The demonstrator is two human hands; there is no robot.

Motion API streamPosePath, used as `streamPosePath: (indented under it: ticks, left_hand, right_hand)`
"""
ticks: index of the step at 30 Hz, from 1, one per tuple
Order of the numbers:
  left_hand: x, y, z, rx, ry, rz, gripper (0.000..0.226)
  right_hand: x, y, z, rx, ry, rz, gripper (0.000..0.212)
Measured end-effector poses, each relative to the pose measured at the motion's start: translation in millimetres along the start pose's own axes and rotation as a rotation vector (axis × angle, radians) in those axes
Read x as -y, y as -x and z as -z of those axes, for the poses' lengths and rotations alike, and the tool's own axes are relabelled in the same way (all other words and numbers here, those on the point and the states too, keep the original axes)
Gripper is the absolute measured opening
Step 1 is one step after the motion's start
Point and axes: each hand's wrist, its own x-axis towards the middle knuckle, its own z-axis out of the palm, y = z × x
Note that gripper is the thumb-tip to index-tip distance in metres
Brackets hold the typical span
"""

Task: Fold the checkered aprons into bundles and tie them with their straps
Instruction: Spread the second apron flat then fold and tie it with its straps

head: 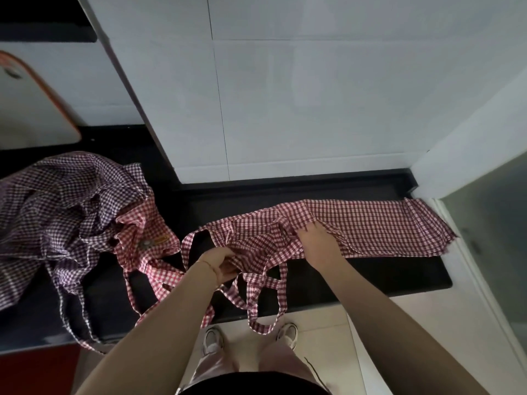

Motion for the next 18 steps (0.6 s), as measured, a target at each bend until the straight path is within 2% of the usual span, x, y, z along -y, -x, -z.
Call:
streamPosePath:
  ticks: [2, 4, 6, 7, 9, 11, 12, 14, 16, 18]
  left_hand:
    - [-3.0, -7.1, 2.8, -0.114, 0.062, -0.109, 0.043]
    - [-7.7, -8.2, 6.4, -0.271, -0.094, -0.235, 0.056]
    - [-9.8, -4.7, 8.5, -0.247, -0.217, -0.3, 0.046]
    - [-10.1, -2.6, 9.1, -0.206, -0.243, -0.306, 0.038]
    - [-9.1, -0.2, 8.8, -0.133, -0.272, -0.315, 0.025]
    - [-7.6, -2.2, 10.4, -0.082, -0.265, -0.306, 0.023]
    - [-6.0, -3.4, 12.0, -0.075, -0.238, -0.295, 0.026]
    - [-4.3, -6.6, 16.0, -0.056, -0.155, -0.267, 0.032]
    - [-5.0, -7.9, 18.8, -0.011, -0.066, -0.232, 0.034]
    - [-6.0, -3.1, 20.2, 0.032, -0.115, -0.247, 0.03]
  right_hand:
    - [-4.4, 0.0, 3.5, 0.107, 0.078, -0.051, 0.032]
    - [-7.2, 0.6, 5.4, 0.265, 0.216, -0.114, 0.035]
    - [-4.5, 3.7, 8.0, 0.374, 0.334, -0.169, 0.046]
    - [-1.4, 4.3, 9.9, 0.351, 0.347, -0.166, 0.046]
    - [8.7, 1.4, 8.6, 0.171, 0.228, -0.058, 0.036]
    - [30.5, -0.2, 6.6, 0.041, -0.049, 0.05, 0.024]
    - [43.4, -0.4, 2.5, 0.076, -0.196, 0.032, 0.026]
    - [63.2, -3.1, -8.2, 0.208, -0.375, -0.134, 0.048]
    - [70.4, -2.7, -19.9, 0.293, -0.367, -0.27, 0.06]
    - [69.8, -0.9, -28.1, 0.344, -0.378, -0.277, 0.042]
